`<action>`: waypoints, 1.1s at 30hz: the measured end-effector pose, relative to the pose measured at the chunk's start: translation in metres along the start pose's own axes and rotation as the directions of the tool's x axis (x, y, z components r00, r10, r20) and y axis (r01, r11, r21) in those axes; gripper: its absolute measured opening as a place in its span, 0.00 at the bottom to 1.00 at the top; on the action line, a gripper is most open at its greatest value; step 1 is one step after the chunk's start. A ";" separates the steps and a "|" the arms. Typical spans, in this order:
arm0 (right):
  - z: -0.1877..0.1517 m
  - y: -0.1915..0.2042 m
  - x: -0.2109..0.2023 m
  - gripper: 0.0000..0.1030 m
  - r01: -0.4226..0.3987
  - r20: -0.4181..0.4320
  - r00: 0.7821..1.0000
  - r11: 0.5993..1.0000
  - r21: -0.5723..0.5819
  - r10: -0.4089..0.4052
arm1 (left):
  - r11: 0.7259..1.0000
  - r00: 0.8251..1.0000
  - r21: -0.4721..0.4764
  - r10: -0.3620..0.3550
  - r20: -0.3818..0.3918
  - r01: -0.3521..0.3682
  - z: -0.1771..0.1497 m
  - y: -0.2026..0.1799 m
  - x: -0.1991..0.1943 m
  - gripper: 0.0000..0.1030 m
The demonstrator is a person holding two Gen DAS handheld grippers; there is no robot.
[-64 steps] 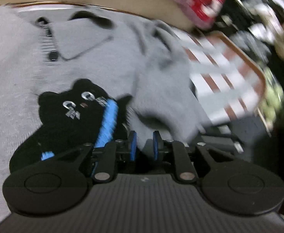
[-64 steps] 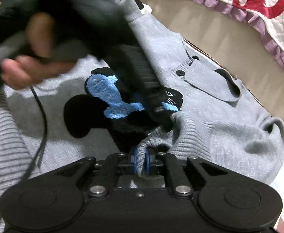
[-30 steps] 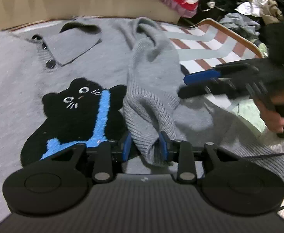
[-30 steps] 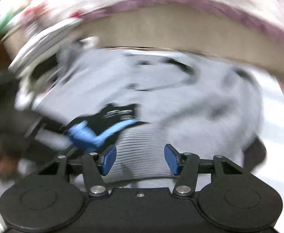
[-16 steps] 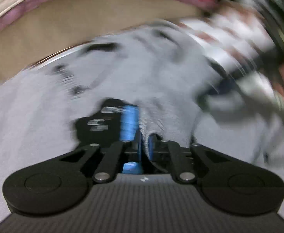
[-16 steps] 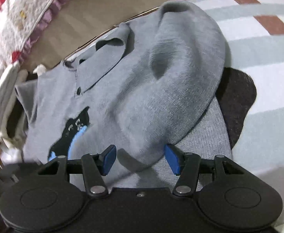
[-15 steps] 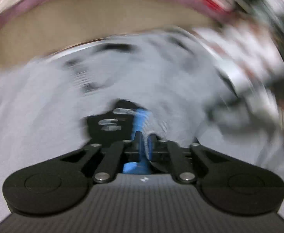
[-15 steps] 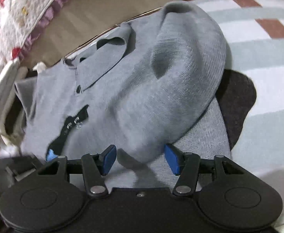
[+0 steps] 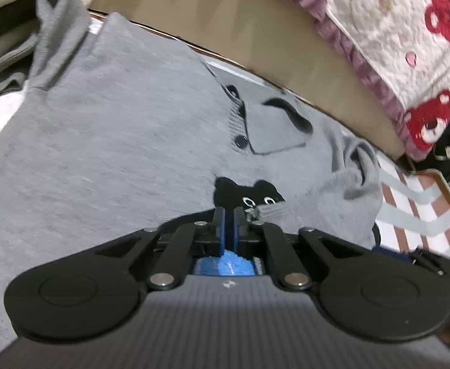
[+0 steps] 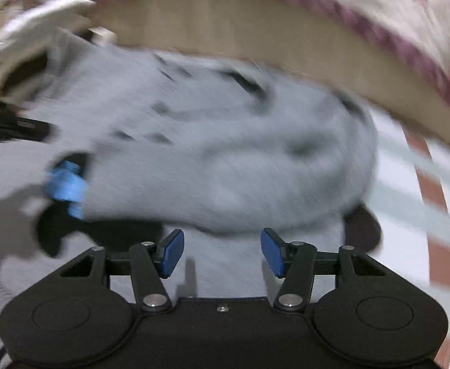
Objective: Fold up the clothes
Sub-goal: 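Open both grippers and release the folded sleeve cuff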
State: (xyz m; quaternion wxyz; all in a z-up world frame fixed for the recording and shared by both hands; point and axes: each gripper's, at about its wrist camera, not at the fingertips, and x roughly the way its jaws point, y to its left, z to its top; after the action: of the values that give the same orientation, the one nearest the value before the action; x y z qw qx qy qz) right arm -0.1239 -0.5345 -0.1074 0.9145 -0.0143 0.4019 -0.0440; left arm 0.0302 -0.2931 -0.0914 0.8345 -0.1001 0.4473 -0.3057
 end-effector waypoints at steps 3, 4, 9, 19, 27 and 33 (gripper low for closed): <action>-0.004 0.037 0.000 0.63 0.005 0.030 1.000 0.970 -0.245 0.002 | 0.998 0.997 -0.030 -0.058 -0.047 0.057 -0.004 -0.002 0.014 0.08; -0.008 0.047 0.004 0.63 0.002 0.011 1.000 0.948 -0.317 0.002 | 0.997 0.996 -0.030 -0.069 -0.052 0.067 -0.005 -0.001 0.019 0.08; -0.012 0.064 0.020 0.63 0.047 -0.018 0.998 0.889 -0.455 -0.061 | 0.995 0.999 -0.095 0.029 0.029 -0.026 -0.006 0.010 0.028 0.13; 0.023 0.018 0.071 0.79 0.046 0.027 0.999 0.990 -0.132 -0.043 | 0.996 0.995 -0.042 0.079 0.054 -0.077 -0.006 -0.004 0.044 0.18; 0.047 -0.022 0.039 0.00 0.178 0.218 0.959 0.984 0.024 -0.179 | 0.993 0.992 0.009 0.117 0.034 -0.118 -0.006 -0.007 0.055 0.18; 0.068 -0.139 -0.019 0.11 0.126 0.121 0.976 0.925 0.360 -0.180 | 0.994 0.999 0.101 0.029 0.027 -0.031 0.005 -0.019 0.068 0.31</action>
State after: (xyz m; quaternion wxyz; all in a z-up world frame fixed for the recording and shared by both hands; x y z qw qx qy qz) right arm -0.0965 -0.6716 -0.0392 0.9241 0.1136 0.3146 -0.1850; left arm 0.0545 -0.3499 -0.1269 0.8487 -0.0550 0.4219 -0.3140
